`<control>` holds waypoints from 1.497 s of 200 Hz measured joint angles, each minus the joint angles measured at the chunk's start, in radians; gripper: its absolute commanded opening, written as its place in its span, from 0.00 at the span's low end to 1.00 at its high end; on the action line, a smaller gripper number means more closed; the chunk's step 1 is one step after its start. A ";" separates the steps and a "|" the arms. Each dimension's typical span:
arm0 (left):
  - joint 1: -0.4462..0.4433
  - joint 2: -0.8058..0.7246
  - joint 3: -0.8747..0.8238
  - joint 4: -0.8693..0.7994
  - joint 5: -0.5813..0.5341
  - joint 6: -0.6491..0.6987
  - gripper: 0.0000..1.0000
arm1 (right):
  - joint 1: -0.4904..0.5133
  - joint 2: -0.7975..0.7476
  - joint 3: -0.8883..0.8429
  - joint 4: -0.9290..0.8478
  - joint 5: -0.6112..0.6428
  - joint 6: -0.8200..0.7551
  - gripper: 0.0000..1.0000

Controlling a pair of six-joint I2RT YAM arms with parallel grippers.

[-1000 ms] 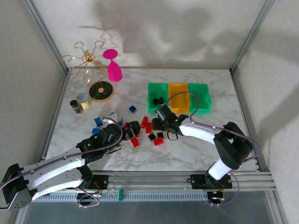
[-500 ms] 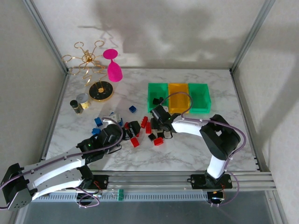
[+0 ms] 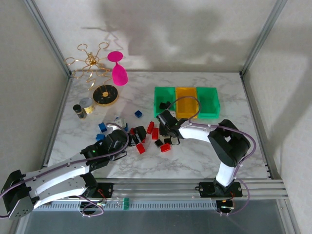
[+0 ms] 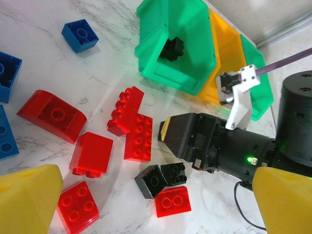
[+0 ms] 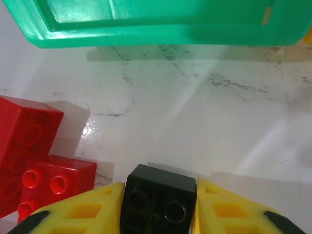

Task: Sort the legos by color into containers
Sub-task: Pick up the lego from the center of the table, then place the lego in the container.

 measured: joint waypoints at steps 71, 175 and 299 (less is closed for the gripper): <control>0.008 0.007 0.058 -0.011 -0.016 0.049 1.00 | -0.007 -0.063 0.137 -0.058 0.038 -0.084 0.32; 0.167 0.112 0.127 -0.006 0.029 0.133 1.00 | -0.166 0.186 0.471 -0.050 0.050 -0.237 0.32; 0.237 0.171 0.175 0.044 0.086 0.161 1.00 | -0.196 0.307 0.631 -0.055 0.048 -0.325 0.51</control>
